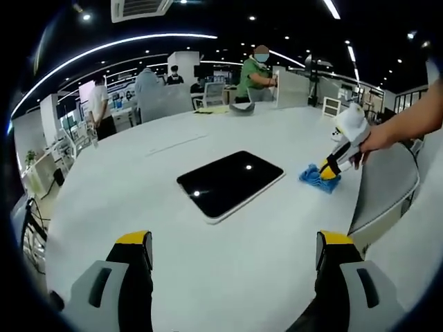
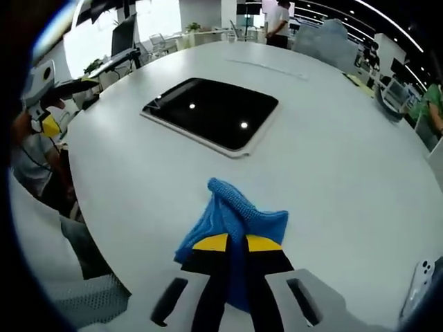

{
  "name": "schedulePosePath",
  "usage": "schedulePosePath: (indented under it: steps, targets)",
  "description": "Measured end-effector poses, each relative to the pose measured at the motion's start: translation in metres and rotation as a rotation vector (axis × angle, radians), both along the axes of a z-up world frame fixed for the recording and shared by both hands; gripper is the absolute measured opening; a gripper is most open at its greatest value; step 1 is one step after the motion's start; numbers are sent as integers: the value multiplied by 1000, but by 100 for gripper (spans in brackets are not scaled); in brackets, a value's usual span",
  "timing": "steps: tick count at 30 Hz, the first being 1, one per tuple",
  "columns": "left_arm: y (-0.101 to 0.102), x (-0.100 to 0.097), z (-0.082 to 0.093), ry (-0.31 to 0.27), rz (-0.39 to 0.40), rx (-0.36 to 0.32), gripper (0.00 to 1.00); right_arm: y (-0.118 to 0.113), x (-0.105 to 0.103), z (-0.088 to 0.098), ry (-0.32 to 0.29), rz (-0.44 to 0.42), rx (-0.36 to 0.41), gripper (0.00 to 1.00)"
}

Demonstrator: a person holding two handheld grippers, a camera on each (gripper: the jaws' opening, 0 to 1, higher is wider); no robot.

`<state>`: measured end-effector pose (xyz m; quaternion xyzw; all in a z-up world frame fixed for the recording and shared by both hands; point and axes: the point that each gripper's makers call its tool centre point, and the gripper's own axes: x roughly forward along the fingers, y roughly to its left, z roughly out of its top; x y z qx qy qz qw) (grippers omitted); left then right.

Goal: Wipe the mirror surface with the cleaning cloth until all visible marks leave the cleaned area.

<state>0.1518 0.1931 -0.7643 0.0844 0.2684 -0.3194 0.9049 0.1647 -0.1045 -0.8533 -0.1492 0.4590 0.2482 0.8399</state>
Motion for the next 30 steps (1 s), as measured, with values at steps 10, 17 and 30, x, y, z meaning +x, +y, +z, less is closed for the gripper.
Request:
schedulePosePath:
  steps: [10, 17, 30]
  targets:
    - [1, -1, -5, 30, -36, -38, 99, 6, 7, 21, -25, -47, 15, 2]
    - [3, 5, -2, 13, -32, -33, 99, 0, 24, 51, -98, -65, 22, 2]
    - [9, 8, 1, -11, -17, -33, 99, 13, 54, 92, -211, -57, 70, 2]
